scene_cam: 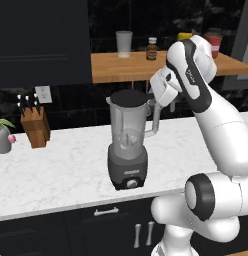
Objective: Close the lid blender by securely placing the lid on top.
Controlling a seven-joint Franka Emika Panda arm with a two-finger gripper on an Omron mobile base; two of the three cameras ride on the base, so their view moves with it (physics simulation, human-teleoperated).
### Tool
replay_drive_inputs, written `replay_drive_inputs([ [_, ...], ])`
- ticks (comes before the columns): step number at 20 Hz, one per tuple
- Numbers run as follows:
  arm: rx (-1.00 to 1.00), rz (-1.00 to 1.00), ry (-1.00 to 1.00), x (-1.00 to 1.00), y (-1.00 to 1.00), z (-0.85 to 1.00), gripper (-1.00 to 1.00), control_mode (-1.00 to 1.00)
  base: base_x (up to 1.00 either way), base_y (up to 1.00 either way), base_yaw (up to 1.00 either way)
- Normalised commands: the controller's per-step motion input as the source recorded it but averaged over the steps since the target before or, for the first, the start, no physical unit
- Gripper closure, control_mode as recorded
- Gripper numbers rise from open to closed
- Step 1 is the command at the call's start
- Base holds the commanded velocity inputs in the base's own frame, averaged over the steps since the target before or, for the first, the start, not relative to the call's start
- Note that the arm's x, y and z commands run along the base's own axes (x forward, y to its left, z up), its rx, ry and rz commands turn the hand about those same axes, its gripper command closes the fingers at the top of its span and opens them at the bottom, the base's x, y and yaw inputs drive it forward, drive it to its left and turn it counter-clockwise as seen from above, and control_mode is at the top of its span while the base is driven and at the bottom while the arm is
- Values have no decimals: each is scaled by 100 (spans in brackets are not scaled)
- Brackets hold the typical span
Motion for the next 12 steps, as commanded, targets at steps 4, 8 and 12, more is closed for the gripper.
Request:
replay_drive_inputs([
  [4,0,2,-3,-23,0,0,-100,-100,0,0,0],
  [8,0,2,-8,-20,0,18,-100,-100,0,0,0],
  [12,0,2,-20,-22,0,62,-100,-100,0,0,0],
])
